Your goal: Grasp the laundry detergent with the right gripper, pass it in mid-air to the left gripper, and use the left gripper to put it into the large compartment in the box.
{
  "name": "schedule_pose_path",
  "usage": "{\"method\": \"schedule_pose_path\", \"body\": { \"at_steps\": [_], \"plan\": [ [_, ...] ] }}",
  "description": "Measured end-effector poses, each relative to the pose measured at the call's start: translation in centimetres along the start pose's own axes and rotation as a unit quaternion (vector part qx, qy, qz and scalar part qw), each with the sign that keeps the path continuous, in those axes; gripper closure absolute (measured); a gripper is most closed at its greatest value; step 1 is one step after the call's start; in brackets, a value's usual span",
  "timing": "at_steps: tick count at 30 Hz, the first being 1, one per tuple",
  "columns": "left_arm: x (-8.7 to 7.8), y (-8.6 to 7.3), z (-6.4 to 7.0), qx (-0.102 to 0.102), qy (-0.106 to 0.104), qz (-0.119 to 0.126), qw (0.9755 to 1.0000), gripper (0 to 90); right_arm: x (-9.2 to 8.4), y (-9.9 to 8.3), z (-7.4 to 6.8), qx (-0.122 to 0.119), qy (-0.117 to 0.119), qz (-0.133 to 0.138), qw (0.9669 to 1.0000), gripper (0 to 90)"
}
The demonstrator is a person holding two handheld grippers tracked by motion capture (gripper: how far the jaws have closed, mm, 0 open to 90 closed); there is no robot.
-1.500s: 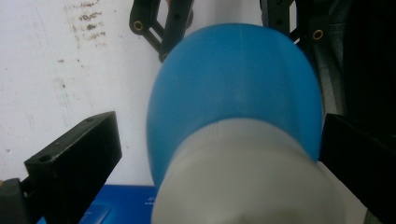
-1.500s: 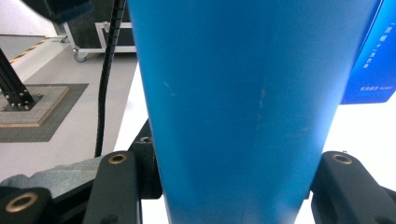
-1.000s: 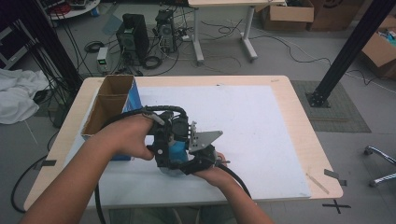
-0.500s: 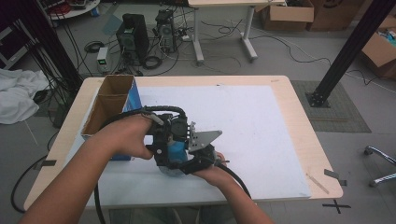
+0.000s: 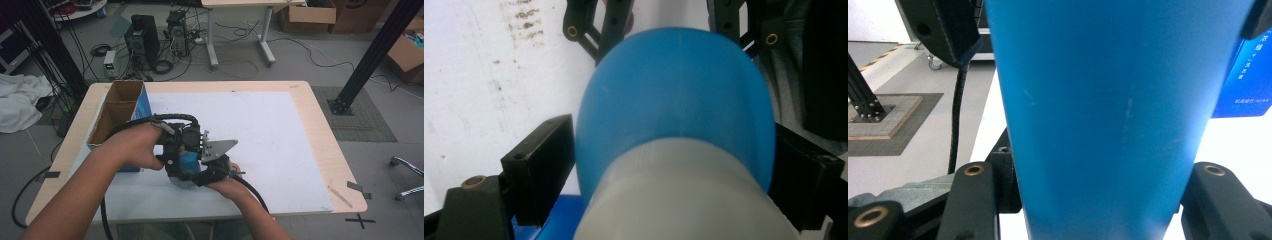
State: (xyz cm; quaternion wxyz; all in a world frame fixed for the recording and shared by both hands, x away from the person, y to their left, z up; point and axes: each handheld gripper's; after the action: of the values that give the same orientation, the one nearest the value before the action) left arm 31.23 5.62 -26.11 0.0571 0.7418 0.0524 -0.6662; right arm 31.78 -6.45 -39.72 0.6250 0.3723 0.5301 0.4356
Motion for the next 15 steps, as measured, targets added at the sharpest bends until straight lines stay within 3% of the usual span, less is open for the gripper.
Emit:
{"method": "schedule_pose_path", "body": {
  "at_steps": [15],
  "plan": [
    [0.08,-0.23,0.08,0.000,0.006,-0.004,1.0000,25.1,0.22,0.08,-0.01,-0.003,-0.001,0.004,1.0000,45.8]
  ]
}}
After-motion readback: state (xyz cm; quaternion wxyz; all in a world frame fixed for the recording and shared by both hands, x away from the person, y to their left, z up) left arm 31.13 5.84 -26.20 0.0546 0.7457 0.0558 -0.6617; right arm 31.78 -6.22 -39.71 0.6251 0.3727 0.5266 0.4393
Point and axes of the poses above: each handheld gripper's, and its own axes: x roughly forward along the jaws, y roughly out of its top, z roughly to its right, and after that the axes turned 10 degrees about -x, right-handed
